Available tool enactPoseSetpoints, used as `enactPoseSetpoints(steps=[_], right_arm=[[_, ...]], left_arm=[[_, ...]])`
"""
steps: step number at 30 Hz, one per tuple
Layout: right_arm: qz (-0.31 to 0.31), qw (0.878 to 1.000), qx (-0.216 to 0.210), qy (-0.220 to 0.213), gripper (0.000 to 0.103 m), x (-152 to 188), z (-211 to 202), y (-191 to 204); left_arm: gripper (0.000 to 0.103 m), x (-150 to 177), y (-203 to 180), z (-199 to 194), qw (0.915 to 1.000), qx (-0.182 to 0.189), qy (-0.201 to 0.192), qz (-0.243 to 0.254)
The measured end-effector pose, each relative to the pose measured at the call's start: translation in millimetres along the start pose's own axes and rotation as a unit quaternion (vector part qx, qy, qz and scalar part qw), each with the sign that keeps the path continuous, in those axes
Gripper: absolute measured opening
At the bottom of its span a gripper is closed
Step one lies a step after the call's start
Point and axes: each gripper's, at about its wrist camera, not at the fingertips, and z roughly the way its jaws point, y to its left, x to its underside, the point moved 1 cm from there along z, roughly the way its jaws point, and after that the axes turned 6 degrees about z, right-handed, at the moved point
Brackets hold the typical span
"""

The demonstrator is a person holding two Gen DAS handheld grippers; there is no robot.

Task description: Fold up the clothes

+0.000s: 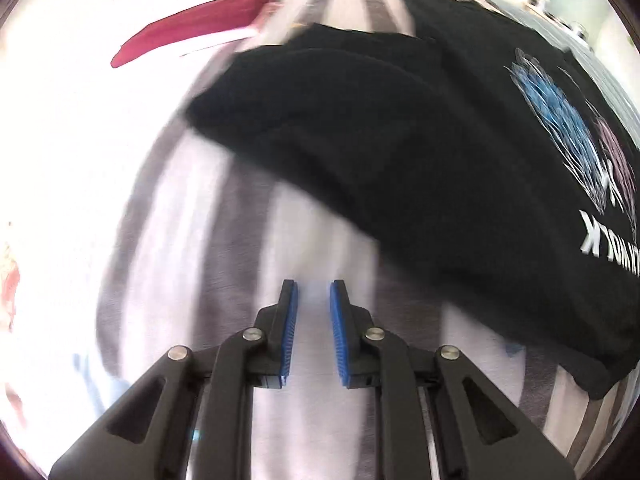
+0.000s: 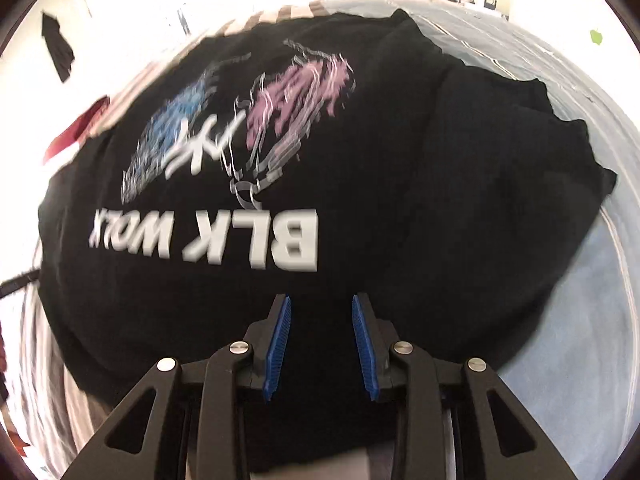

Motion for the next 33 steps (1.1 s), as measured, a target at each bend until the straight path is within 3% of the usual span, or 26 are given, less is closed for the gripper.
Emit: enactPoseSetpoints(steps=[2, 5, 9, 12, 14, 17, 21, 27, 33], right_arm=[[0.006, 1.000, 0.003, 0.011, 0.029, 3.8, -6.0, -4.3], [0.011, 1.000, 0.007, 0.009, 0.029, -0.4, -14.9, -6.2], [0.014, 0.999, 0.026, -0.019, 0.029, -25.3, -16.6, -13.2], [0.039, 0.997, 0.047, -0.042, 0.031, -49.0, -9.7, -27.6], [0.054, 0.994, 0.067, -0.060, 0.033, -64.0, -7.9, -42.1], [0.083, 0.990, 0.095, -0.066, 0.036, -72.9, -5.5, -75.8], [0.128, 0.981, 0.132, -0.056, 0.037, -68.9, -1.5, -129.5], [0.193, 0.963, 0.181, -0.044, 0.048, -64.4, 3.9, -206.0], [0.232, 0.959, 0.150, -0.060, 0.050, -77.7, 3.0, -239.6]], left_arm=[[0.016, -8.3, 16.9, -7.1, 0.9994, 0.005, -0.020, -0.026], [0.031, -35.3, 30.4, -11.7, 0.9969, 0.017, -0.069, -0.032], [0.032, -71.9, 27.9, 1.3, 0.9947, 0.024, -0.100, 0.005], [0.032, -83.1, 23.4, 24.1, 0.9959, 0.015, -0.080, 0.039], [0.032, -85.6, 24.5, 45.3, 0.9978, -0.005, -0.042, 0.050], [0.042, -79.2, 36.2, 45.9, 0.9984, -0.022, -0.042, 0.030], [0.042, -73.8, 46.5, 34.0, 0.9989, -0.031, -0.027, -0.021], [0.042, -70.8, 17.0, -8.0, 0.9975, -0.018, -0.067, 0.006], [0.042, -70.6, -25.0, -30.3, 0.9960, 0.005, -0.080, 0.038]])
